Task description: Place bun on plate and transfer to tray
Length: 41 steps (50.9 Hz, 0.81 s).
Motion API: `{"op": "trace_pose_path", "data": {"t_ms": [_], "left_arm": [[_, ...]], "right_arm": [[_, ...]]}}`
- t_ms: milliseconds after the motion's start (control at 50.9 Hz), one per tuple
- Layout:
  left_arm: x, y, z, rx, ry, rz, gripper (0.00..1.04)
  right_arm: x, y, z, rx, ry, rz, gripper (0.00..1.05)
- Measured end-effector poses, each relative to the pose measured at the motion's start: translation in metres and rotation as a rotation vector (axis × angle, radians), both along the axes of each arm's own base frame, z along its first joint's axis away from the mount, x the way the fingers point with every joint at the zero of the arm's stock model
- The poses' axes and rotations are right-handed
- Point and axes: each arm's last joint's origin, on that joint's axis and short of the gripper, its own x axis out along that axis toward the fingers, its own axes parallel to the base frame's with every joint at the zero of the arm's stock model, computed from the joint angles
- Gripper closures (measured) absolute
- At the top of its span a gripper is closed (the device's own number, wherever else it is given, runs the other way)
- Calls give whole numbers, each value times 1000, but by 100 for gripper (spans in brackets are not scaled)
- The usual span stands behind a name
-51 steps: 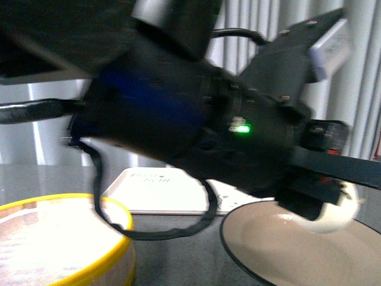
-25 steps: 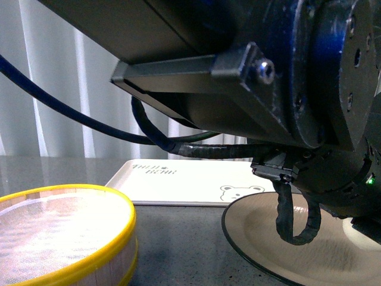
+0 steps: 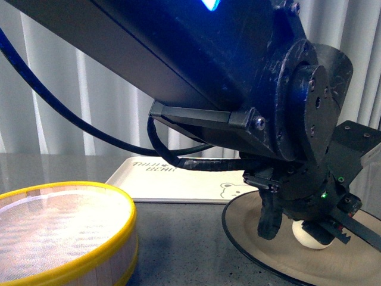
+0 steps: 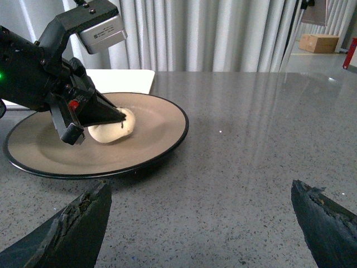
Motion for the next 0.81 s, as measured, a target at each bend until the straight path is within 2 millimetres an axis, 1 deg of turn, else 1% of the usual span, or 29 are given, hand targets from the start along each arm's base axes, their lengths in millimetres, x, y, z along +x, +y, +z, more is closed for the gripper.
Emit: {"op": "trace_pose_path", "data": {"t_ms": [314, 432, 511, 668, 707, 805], "left_arm": [[14, 13, 0, 26, -13, 67, 101], [14, 15, -3, 46, 12, 70, 100], [14, 16, -4, 48, 31, 71, 84], [15, 21, -2, 14, 72, 72, 62], [16, 24, 0, -7, 96, 74, 55], [17, 30, 8, -61, 136, 89, 42]], "right_arm": [[0, 0, 0, 0, 0, 0, 9], [0, 0, 0, 0, 0, 0, 9], [0, 0, 0, 0, 0, 0, 9], [0, 0, 0, 0, 0, 0, 9], [0, 0, 0, 0, 0, 0, 9], [0, 0, 0, 0, 0, 0, 9]]}}
